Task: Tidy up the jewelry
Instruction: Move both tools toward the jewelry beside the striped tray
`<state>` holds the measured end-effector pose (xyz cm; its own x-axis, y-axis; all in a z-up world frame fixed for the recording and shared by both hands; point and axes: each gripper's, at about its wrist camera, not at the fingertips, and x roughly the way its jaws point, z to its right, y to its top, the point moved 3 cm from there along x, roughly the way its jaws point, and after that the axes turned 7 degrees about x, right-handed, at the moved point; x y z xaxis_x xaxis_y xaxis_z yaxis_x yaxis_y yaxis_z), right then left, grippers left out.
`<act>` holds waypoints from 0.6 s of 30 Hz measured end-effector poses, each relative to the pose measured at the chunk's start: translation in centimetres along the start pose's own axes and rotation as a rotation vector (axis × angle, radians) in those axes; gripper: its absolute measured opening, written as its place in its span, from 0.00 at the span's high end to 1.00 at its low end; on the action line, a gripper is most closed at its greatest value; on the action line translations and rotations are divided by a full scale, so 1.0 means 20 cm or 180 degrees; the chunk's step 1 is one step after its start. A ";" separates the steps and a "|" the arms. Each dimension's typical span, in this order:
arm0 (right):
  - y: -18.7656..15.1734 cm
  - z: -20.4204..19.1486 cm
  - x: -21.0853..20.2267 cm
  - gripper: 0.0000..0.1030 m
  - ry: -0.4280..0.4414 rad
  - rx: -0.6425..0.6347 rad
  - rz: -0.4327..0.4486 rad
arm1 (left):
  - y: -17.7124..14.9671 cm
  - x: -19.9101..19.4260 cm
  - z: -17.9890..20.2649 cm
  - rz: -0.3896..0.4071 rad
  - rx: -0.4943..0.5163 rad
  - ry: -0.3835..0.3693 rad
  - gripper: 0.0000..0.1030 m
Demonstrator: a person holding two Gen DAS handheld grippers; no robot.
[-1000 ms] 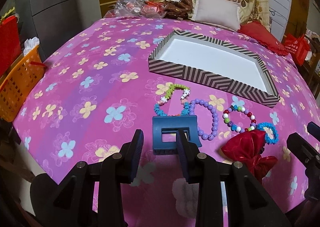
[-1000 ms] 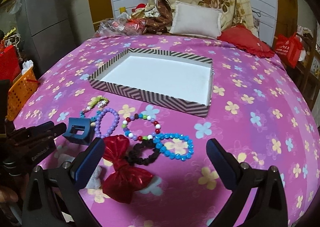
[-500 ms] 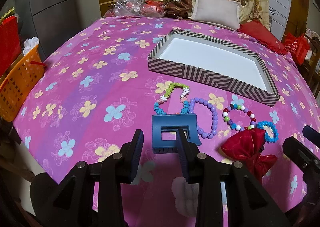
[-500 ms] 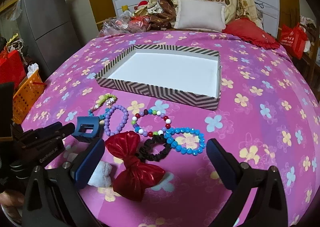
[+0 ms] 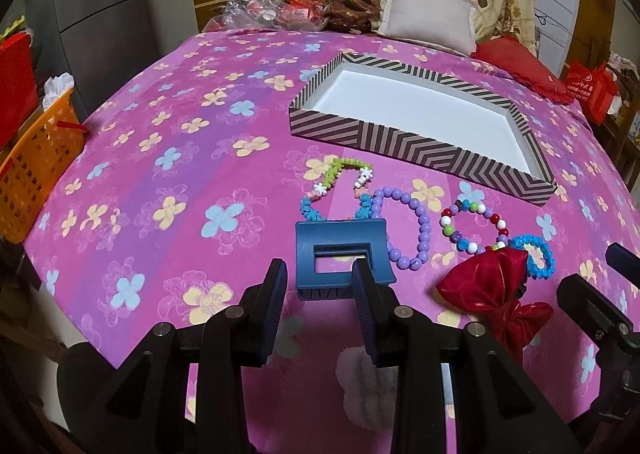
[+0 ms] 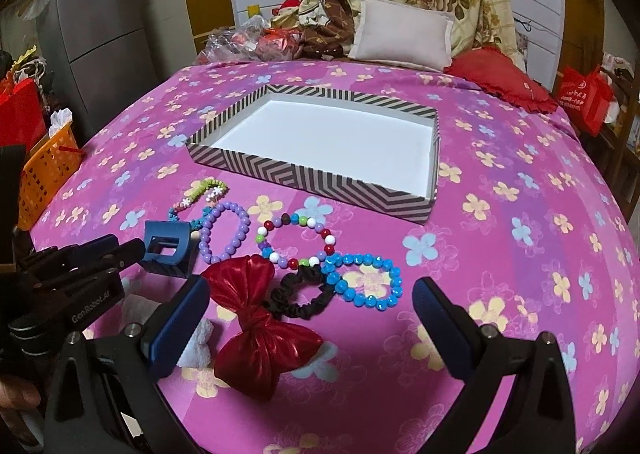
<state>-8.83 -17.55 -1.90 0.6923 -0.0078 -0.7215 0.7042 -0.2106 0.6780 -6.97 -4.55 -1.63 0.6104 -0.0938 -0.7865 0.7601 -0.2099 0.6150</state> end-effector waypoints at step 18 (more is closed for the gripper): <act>-0.03 0.00 0.02 0.00 -0.0001 -0.0042 -0.0081 | -0.02 0.01 0.01 -0.0051 0.0029 -0.0019 0.69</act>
<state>-8.97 -17.51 -2.73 0.6741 -0.0030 -0.7387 0.7237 -0.1978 0.6612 -7.25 -4.75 -2.03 0.5968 -0.0961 -0.7966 0.7677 -0.2202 0.6018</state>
